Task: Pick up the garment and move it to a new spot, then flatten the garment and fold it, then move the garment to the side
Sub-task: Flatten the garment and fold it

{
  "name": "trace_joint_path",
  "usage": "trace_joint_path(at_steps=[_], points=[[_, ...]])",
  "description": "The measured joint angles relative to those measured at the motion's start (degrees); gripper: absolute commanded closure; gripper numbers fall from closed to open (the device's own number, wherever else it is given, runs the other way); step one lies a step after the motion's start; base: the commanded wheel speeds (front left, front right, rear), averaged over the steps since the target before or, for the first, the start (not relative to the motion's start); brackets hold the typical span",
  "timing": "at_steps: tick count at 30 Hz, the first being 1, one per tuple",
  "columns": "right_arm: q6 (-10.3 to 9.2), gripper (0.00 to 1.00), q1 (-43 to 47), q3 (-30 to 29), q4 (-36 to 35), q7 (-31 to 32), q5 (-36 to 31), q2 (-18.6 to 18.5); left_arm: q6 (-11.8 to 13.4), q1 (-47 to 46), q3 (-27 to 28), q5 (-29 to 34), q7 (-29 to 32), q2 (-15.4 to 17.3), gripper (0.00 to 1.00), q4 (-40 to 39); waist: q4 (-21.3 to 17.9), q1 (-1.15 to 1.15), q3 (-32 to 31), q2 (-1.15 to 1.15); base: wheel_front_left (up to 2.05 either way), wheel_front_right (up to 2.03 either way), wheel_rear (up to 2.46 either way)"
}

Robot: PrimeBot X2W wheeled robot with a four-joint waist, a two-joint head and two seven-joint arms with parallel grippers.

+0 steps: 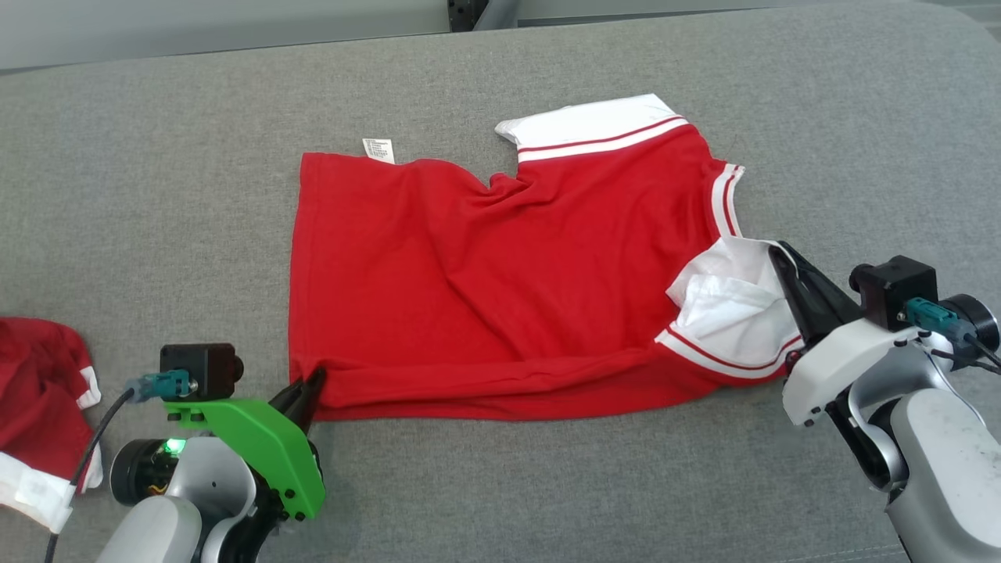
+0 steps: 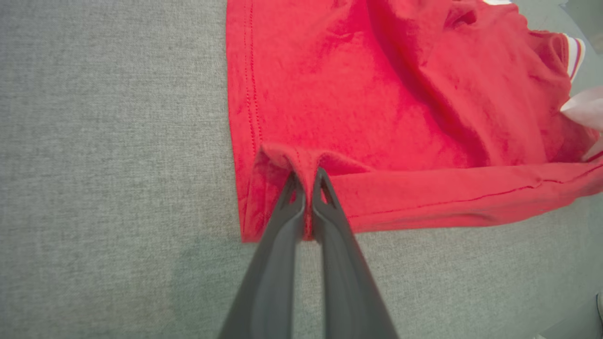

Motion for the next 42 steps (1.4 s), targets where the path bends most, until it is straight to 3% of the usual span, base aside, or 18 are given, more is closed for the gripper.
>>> trace_joint_path(at_steps=[7,9,10,11,12,13,14,19,23,30,42], points=[[0.0,1.0,-2.97,1.36,5.61,-2.23,-1.67,0.08,-0.91,-3.13,-0.18,-0.89,0.11,-1.1,1.0,4.57,0.02,0.0,-0.95,0.0,0.0,0.0,0.0],[0.0,1.0,-3.68,1.44,6.68,-3.05,-1.99,0.36,-0.97,-3.83,-0.36,-0.9,0.08,-1.56,0.84,5.77,0.03,0.0,-1.19,0.0,0.0,0.0,0.0],[0.0,1.0,-3.9,1.62,7.17,-3.63,-2.4,0.66,-0.96,-4.04,-0.47,-0.9,-0.05,-1.74,0.69,6.21,0.02,0.0,-1.32,0.0,0.0,0.0,0.0],[0.0,1.0,-4.21,1.66,7.62,-4.22,-2.81,1.04,-0.77,-4.18,-0.43,-0.85,-0.63,-1.92,0.0,6.57,-0.02,0.0,-1.43,0.0,0.0,0.0,0.0],[0.0,0.87,-4.49,1.65,7.8,-5.22,-3.31,1.41,-0.14,-4.32,-0.18,-0.69,-1.36,-2.13,0.0,7.01,-0.12,0.0,-1.52,0.0,0.0,0.0,0.0],[0.0,0.55,-4.77,1.82,7.81,-6.19,-4.11,1.62,0.12,-4.41,-0.22,-0.1,-1.87,-2.08,0.0,7.34,-0.25,0.0,-1.6,0.0,0.0,0.0,0.0],[0.0,0.01,-4.95,1.91,7.82,-7.2,-4.58,1.81,0.29,-4.37,-0.55,0.92,-2.34,-1.79,0.0,7.47,-0.38,0.0,-1.72,0.0,0.0,0.0,0.0],[0.0,0.0,-2.87,1.66,3.77,-9.03,-4.97,2.0,2.74,0.57,0.62,3.01,-6.73,-0.49,0.0,2.86,-1.25,0.0,-2.71,0.0,0.0,0.0,0.0],[0.0,0.0,2.82,-0.34,-2.37,-6.21,-4.31,1.07,4.33,5.45,1.99,2.56,-7.97,0.13,0.0,-2.0,-1.52,0.0,-3.11,0.0,0.0,0.0,0.0],[0.0,0.0,11.1,-4.89,-8.39,1.33,-3.83,-0.8,3.97,7.38,0.76,1.4,-6.97,-0.07,0.0,-0.02,-1.1,0.0,-1.22,0.0,0.0,0.0,0.0],[0.0,0.0,13.7,-7.98,-5.56,5.43,-2.77,-1.11,1.71,1.16,-0.49,1.11,-7.65,-2.27,0.0,7.68,-0.71,0.0,1.79,0.0,0.0,0.0,0.0]])
